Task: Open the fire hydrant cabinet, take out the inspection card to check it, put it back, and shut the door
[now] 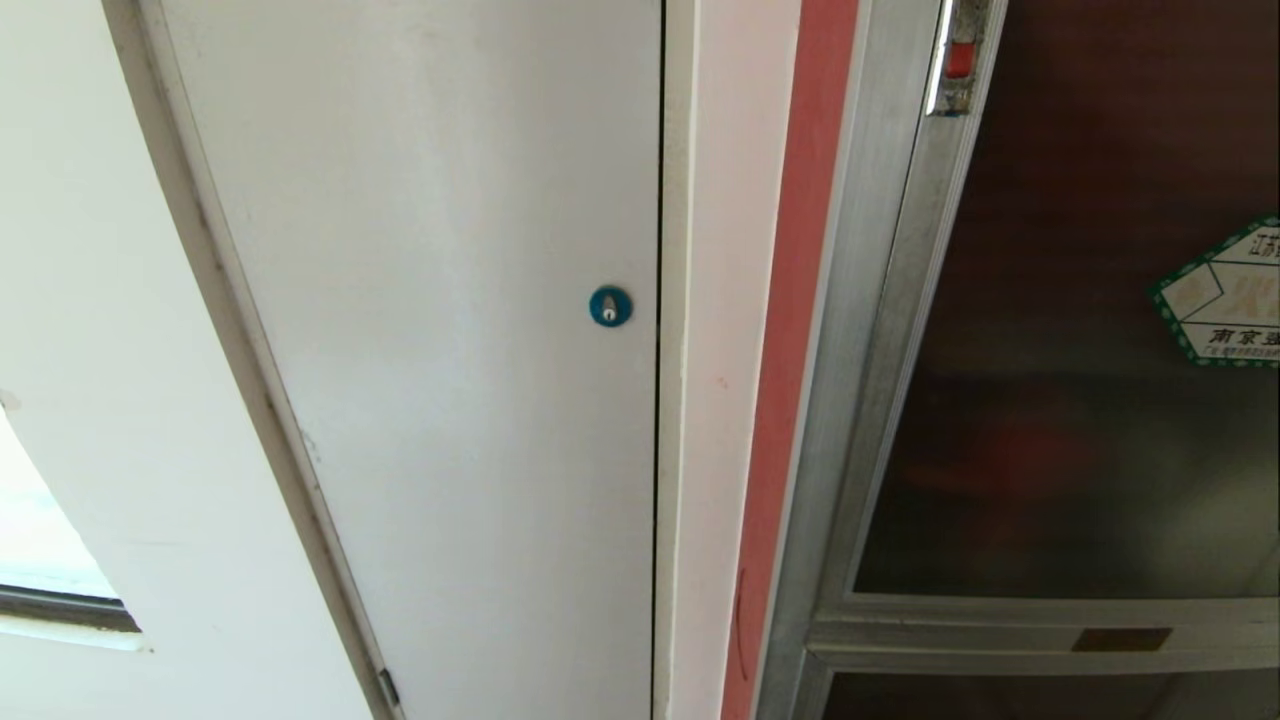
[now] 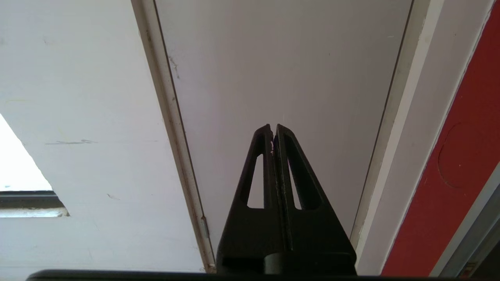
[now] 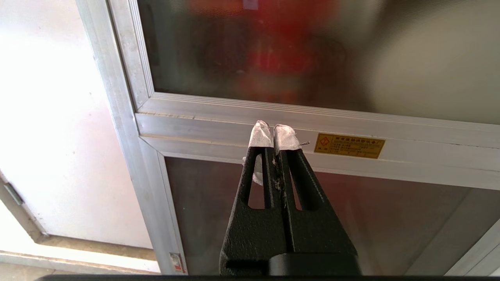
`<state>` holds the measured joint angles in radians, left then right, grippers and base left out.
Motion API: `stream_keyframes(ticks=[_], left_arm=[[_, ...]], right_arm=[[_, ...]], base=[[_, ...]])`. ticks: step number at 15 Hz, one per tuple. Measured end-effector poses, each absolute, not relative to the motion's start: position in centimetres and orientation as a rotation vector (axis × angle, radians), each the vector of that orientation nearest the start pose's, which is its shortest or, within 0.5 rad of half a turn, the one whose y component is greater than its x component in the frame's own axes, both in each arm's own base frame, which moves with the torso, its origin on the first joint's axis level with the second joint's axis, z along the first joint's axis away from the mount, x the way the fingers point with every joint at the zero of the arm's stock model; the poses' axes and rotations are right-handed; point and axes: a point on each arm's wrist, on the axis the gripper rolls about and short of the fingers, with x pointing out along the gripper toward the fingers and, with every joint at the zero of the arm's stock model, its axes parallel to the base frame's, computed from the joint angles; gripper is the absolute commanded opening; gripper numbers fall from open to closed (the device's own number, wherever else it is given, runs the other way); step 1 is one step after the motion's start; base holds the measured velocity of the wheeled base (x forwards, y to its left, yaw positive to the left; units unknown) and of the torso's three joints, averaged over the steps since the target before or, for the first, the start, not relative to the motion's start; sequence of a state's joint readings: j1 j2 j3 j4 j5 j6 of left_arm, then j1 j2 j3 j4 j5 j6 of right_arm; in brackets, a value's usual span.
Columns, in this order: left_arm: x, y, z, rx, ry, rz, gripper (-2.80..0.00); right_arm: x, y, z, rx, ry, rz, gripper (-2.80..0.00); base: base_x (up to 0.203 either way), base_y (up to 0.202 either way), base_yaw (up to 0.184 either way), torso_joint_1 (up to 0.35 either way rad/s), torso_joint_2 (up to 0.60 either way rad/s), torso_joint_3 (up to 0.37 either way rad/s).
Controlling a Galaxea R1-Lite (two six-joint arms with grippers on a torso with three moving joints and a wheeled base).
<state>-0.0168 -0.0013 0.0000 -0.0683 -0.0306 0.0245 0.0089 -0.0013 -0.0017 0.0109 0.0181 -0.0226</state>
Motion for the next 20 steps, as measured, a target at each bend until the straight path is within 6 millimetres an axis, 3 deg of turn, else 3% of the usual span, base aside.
stream_keyframes(ticks=[20], left_arm=[[-2.32,-0.03,8.24,0.025,-0.070,-0.047,-2.80]], right_arm=[[-2.30,0.02,7.48,-0.023,0.008,0.027,-2.80]], base=[[0.000,0.000,0.000,0.000,0.00,0.000]])
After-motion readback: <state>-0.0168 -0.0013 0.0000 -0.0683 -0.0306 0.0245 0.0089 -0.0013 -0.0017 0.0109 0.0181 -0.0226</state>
